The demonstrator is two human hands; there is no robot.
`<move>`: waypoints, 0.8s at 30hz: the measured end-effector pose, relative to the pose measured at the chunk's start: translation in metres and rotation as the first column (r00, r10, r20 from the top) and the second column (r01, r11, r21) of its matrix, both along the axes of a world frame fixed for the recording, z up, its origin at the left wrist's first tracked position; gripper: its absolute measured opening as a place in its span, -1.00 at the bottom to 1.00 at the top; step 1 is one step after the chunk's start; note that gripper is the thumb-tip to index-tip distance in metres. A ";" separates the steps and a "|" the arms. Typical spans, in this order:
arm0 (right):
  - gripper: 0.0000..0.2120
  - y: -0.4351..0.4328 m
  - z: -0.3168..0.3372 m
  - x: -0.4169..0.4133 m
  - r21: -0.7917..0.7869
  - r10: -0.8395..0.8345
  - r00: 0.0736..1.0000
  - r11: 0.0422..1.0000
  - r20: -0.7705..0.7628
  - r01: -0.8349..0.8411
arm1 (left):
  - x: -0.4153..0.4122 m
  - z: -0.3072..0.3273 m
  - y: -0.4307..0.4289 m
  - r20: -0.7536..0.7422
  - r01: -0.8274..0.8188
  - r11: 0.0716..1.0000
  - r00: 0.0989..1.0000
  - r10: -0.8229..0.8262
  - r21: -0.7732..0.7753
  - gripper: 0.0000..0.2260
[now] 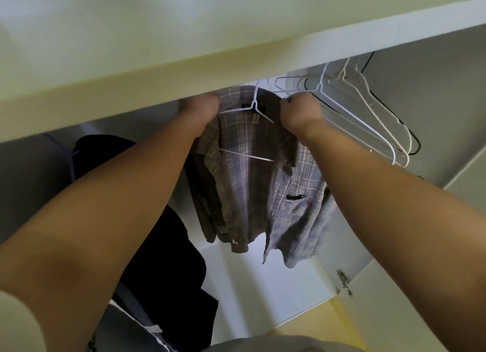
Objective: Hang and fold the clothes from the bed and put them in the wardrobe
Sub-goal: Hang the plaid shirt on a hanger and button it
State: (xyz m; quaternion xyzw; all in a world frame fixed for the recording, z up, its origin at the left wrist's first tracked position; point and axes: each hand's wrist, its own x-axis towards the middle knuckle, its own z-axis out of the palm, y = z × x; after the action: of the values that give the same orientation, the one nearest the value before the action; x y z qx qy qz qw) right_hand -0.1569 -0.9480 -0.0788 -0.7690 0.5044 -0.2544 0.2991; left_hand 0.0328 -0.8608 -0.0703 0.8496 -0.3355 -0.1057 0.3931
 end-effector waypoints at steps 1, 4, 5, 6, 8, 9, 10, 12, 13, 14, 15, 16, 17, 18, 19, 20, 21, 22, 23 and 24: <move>-0.73 0.003 0.003 -0.001 0.063 0.026 1.000 0.998 -0.005 -0.026 | 0.003 0.001 0.001 -0.144 -0.020 0.999 0.990 0.013 -0.047 -0.76; -0.83 0.009 0.009 -0.003 0.049 0.020 0.999 0.999 -0.037 -0.018 | 0.015 0.006 0.010 -0.507 0.009 0.997 0.861 -0.045 -0.073 -0.81; -0.85 0.006 0.009 -0.003 0.129 -0.023 0.995 0.992 0.095 0.011 | 0.019 0.007 0.014 -0.571 0.020 0.997 0.819 -0.058 -0.072 -0.82; -0.92 0.001 0.012 -0.003 0.306 -0.080 0.952 0.952 0.295 -0.015 | 0.022 0.007 0.017 -0.604 0.030 0.997 0.794 -0.065 -0.068 -0.83; -0.88 0.000 0.008 -0.003 0.441 -0.149 0.876 0.894 0.459 -0.079 | 0.027 0.005 0.019 -0.614 0.063 0.996 0.784 -0.085 -0.058 -0.81; -0.85 0.002 0.007 -0.005 0.515 -0.208 0.841 0.852 0.499 -0.095 | 0.028 0.004 0.020 -0.604 0.090 0.995 0.790 -0.103 -0.052 -0.78; -0.83 0.004 0.007 -0.007 0.564 -0.233 0.825 0.817 0.515 -0.121 | 0.028 0.002 0.021 -0.597 0.124 0.991 0.792 -0.129 -0.050 -0.75; -0.74 0.007 0.004 -0.014 0.593 -0.206 0.844 0.790 0.496 -0.155 | 0.027 0.000 0.022 -0.590 0.173 0.983 0.789 -0.173 -0.057 -0.77; -0.73 0.007 0.003 -0.016 0.603 -0.196 0.844 0.778 0.500 -0.177 | 0.025 -0.001 0.022 -0.572 0.178 0.982 0.800 -0.182 -0.064 -0.73; -0.74 0.005 0.004 -0.018 0.615 -0.187 0.846 0.765 0.499 -0.194 | 0.024 -0.002 0.022 -0.544 0.179 0.982 0.818 -0.185 -0.065 -0.64; -0.74 0.003 0.004 -0.019 0.619 -0.183 0.847 0.760 0.499 -0.200 | 0.023 -0.002 0.021 -0.520 0.176 0.983 0.834 -0.182 -0.061 -0.57; -0.74 0.002 0.004 -0.020 0.626 -0.176 0.855 0.753 0.489 -0.203 | 0.022 -0.002 0.021 -0.513 0.174 0.983 0.839 -0.180 -0.060 -0.55; -0.73 0.001 0.004 -0.021 0.630 -0.169 0.861 0.749 0.479 -0.203 | 0.021 -0.001 0.020 -0.525 0.174 0.983 0.833 -0.176 -0.053 -0.58; -0.73 0.001 0.005 -0.022 0.640 -0.163 0.871 0.742 0.464 -0.202 | 0.021 0.001 0.019 -0.552 0.174 0.983 0.815 -0.173 -0.051 -0.62; -0.72 0.000 0.006 -0.023 0.658 -0.164 0.879 0.726 0.448 -0.200 | 0.020 0.003 0.019 -0.587 0.174 0.983 0.792 -0.170 -0.049 -0.68; -0.73 0.000 0.008 -0.025 0.681 -0.165 0.887 0.705 0.432 -0.200 | 0.019 0.005 0.019 -0.614 0.182 0.982 0.771 -0.168 -0.040 -0.71; -0.73 -0.001 0.010 -0.026 0.699 -0.171 0.893 0.689 0.416 -0.193 | 0.018 0.007 0.019 -0.633 0.193 0.981 0.757 -0.165 -0.025 -0.72; -0.75 -0.002 0.011 -0.027 0.711 -0.177 0.898 0.679 0.403 -0.185 | 0.017 0.008 0.020 -0.649 0.199 0.980 0.744 -0.161 -0.015 -0.72; -0.77 -0.004 0.013 -0.028 0.716 -0.182 0.901 0.675 0.395 -0.177 | 0.016 0.009 0.020 -0.666 0.190 0.982 0.731 -0.148 -0.010 -0.71; -0.79 -0.004 0.014 -0.028 0.720 -0.181 0.904 0.672 0.386 -0.173 | 0.015 0.011 0.020 -0.679 0.167 0.986 0.723 -0.127 -0.007 -0.70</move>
State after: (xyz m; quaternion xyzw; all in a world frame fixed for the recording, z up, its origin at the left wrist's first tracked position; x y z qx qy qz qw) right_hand -0.1852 -0.9520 -0.0651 -0.5047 0.4873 -0.1903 0.6867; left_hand 0.0477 -0.8405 -0.0596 0.7338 -0.2329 -0.4475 0.4550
